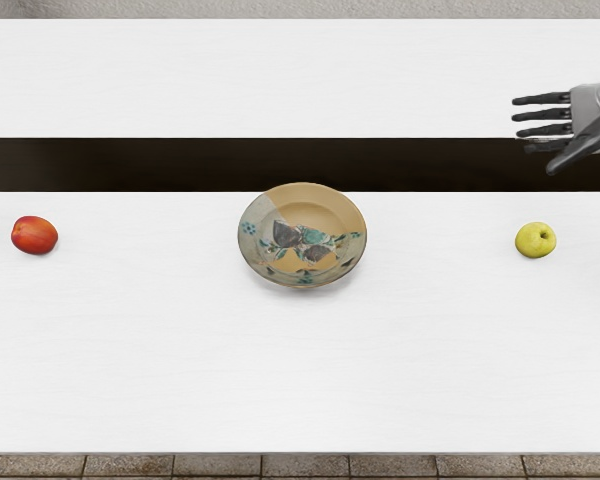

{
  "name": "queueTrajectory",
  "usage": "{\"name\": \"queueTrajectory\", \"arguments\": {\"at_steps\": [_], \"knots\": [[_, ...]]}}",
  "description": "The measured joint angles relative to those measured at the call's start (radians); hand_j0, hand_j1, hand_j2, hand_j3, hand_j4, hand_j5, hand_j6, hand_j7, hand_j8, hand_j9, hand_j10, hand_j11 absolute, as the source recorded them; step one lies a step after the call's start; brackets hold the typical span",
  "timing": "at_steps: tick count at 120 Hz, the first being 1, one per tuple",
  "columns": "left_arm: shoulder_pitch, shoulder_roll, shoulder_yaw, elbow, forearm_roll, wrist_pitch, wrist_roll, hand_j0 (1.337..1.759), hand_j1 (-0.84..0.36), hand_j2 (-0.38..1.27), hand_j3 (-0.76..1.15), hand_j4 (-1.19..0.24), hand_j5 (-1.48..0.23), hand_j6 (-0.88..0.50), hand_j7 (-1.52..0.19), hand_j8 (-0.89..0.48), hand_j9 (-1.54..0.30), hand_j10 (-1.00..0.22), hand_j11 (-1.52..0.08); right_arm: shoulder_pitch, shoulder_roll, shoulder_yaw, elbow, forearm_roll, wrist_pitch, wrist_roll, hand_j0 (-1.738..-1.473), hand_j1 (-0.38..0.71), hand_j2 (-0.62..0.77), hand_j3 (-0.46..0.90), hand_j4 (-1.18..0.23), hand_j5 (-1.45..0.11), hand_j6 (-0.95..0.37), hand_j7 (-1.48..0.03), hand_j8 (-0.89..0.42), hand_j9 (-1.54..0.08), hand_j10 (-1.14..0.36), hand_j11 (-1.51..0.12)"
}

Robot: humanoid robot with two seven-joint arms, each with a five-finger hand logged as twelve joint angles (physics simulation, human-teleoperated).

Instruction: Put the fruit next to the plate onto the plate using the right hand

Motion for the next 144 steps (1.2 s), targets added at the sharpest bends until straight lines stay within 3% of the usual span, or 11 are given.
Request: {"name": "queueTrajectory", "arguments": {"at_steps": [28, 36, 42, 54, 64, 70, 78, 88, 107, 121, 144], "knots": [[0.000, 0.000, 0.000, 0.000, 0.000, 0.000, 0.000, 1.658, 0.35, 0.00, 0.00, 0.00, 0.00, 0.00, 0.00, 0.00, 0.00, 0.00, 0.00, -0.008, -0.001, -0.023, -0.001, -0.036, 0.001, -0.001, -1.658, -0.35, 0.00, 0.00, 0.00, 0.00, 0.00, 0.00, 0.00, 0.00, 0.00, 0.00], [0.000, 0.000, 0.000, 0.000, 0.000, 0.000, 0.000, 1.658, 0.35, 0.00, 0.00, 0.00, 0.00, 0.00, 0.00, 0.00, 0.00, 0.00, 0.00, 0.025, -0.028, -0.032, 0.067, -0.154, 0.001, -0.001, -1.658, -0.35, 0.00, 0.00, 0.00, 0.00, 0.00, 0.00, 0.00, 0.00, 0.00, 0.00], [0.000, 0.000, 0.000, 0.000, 0.000, 0.000, 0.000, 1.658, 0.35, 0.00, 0.00, 0.00, 0.00, 0.00, 0.00, 0.00, 0.00, 0.00, 0.00, 0.106, -0.067, -0.108, 0.134, -0.221, 0.001, -0.001, -1.658, -0.35, 0.00, 0.00, 0.00, 0.00, 0.00, 0.00, 0.00, 0.00, 0.00, 0.00], [0.000, 0.000, 0.000, 0.000, 0.000, 0.000, 0.000, 1.658, 0.35, 0.00, 0.00, 0.00, 0.00, 0.00, 0.00, 0.00, 0.00, 0.00, 0.00, 0.405, -0.079, -0.517, 0.222, -0.279, 0.001, -0.001, -1.658, -0.35, 0.00, 0.00, 0.00, 0.00, 0.00, 0.00, 0.00, 0.00, 0.00, 0.00], [0.000, 0.000, 0.000, 0.000, 0.000, 0.000, 0.000, 1.658, 0.35, 0.00, 0.00, 0.00, 0.00, 0.00, 0.00, 0.00, 0.00, 0.00, 0.00, 0.640, -0.037, -0.838, 0.281, -0.224, 0.000, -0.001, -1.658, -0.35, 0.00, 0.00, 0.00, 0.00, 0.00, 0.00, 0.00, 0.00, 0.00, 0.00], [0.000, 0.000, 0.000, 0.000, 0.000, 0.000, 0.000, 1.658, 0.35, 0.00, 0.00, 0.00, 0.00, 0.00, 0.00, 0.00, 0.00, 0.00, 0.00, 0.721, -0.024, -0.941, 0.334, -0.197, -0.062, -0.001, -1.658, -0.35, 0.00, 0.00, 0.00, 0.00, 0.00, 0.00, 0.00, 0.00, 0.00, 0.00], [0.000, 0.000, 0.000, 0.000, 0.000, 0.000, 0.000, 1.658, 0.35, 0.00, 0.00, 0.00, 0.00, 0.00, 0.00, 0.00, 0.00, 0.00, 0.00, 0.763, -0.029, -0.999, 0.442, -0.179, -0.238, -0.001, -1.658, -0.35, 0.00, 0.00, 0.00, 0.00, 0.00, 0.00, 0.00, 0.00, 0.00, 0.00], [0.000, 0.000, 0.000, 0.000, 0.000, 0.000, 0.000, 1.658, 0.35, 0.00, 0.00, 0.00, 0.00, 0.00, 0.00, 0.00, 0.00, 0.00, 0.00, 0.749, -0.022, -1.005, 0.548, -0.168, -0.406, -0.001, -1.658, -0.35, 0.00, 0.00, 0.00, 0.00, 0.00, 0.00, 0.00, 0.00, 0.00, 0.00], [0.000, 0.000, 0.000, 0.000, 0.000, 0.000, 0.000, 1.658, 0.35, 0.00, 0.00, 0.00, 0.00, 0.00, 0.00, 0.00, 0.00, 0.00, 0.00, 0.562, 0.029, -0.918, 0.668, -0.243, -0.834, -0.001, -1.658, -0.35, 0.00, 0.00, 0.00, 0.00, 0.00, 0.00, 0.00, 0.00, 0.00, 0.00], [0.000, 0.000, 0.000, 0.000, 0.000, 0.000, 0.000, 1.658, 0.35, 0.00, 0.00, 0.00, 0.00, 0.00, 0.00, 0.00, 0.00, 0.00, 0.00, 0.452, 0.097, -0.892, 0.700, -0.298, -1.075, -0.001, -1.658, -0.35, 0.00, 0.00, 0.00, 0.00, 0.00, 0.00, 0.00, 0.00, 0.00, 0.00], [0.000, 0.000, 0.000, 0.000, 0.000, 0.000, 0.000, 1.658, 0.35, 0.00, 0.00, 0.00, 0.00, 0.00, 0.00, 0.00, 0.00, 0.00, 0.00, 0.383, 0.127, -0.923, 0.707, -0.363, -1.198, -0.001, -1.658, -0.32, -0.01, 0.00, -0.03, -0.04, -0.03, -0.04, -0.03, -0.04, -0.03, -0.04]]}}
